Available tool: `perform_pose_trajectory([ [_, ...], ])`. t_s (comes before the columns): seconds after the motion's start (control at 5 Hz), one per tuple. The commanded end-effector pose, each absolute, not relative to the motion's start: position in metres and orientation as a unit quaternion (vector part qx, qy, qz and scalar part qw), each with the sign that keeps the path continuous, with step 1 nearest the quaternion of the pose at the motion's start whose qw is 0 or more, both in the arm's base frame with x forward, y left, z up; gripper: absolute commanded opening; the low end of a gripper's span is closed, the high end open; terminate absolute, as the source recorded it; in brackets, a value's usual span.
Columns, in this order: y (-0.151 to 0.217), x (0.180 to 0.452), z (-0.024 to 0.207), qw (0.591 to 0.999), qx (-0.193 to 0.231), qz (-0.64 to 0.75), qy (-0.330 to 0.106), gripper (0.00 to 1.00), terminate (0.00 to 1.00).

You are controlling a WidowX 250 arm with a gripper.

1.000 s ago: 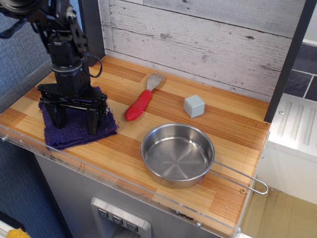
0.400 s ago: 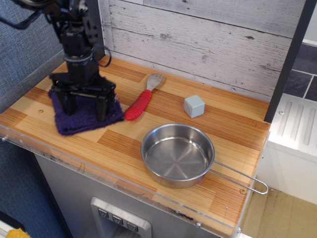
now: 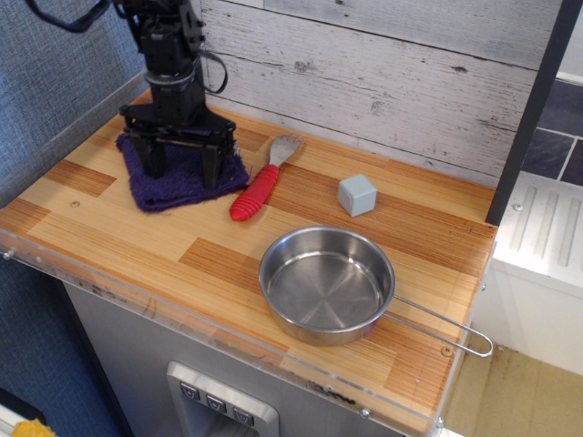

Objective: Move the blue cloth from left edge of the table to left top of the table right side of red spatula.

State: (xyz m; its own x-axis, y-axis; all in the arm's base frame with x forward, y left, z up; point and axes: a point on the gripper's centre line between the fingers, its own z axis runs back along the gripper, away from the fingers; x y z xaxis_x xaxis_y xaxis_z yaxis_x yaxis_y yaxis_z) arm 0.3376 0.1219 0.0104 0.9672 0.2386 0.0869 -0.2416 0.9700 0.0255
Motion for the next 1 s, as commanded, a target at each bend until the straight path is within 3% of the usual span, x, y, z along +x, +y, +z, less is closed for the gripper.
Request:
perform_pose_trajectory([
  [0.0, 0.116, 0.361, 0.011, 0.994, 0.008, 0.100, -0.047, 1.00, 0.00],
  [0.4, 0.113, 0.359, 0.017, 0.992, -0.003, 0.113, -0.056, 1.00, 0.00],
  [0.8, 0.100, 0.368, 0.041, 0.990, -0.016, 0.107, -0.086, 1.00, 0.00],
])
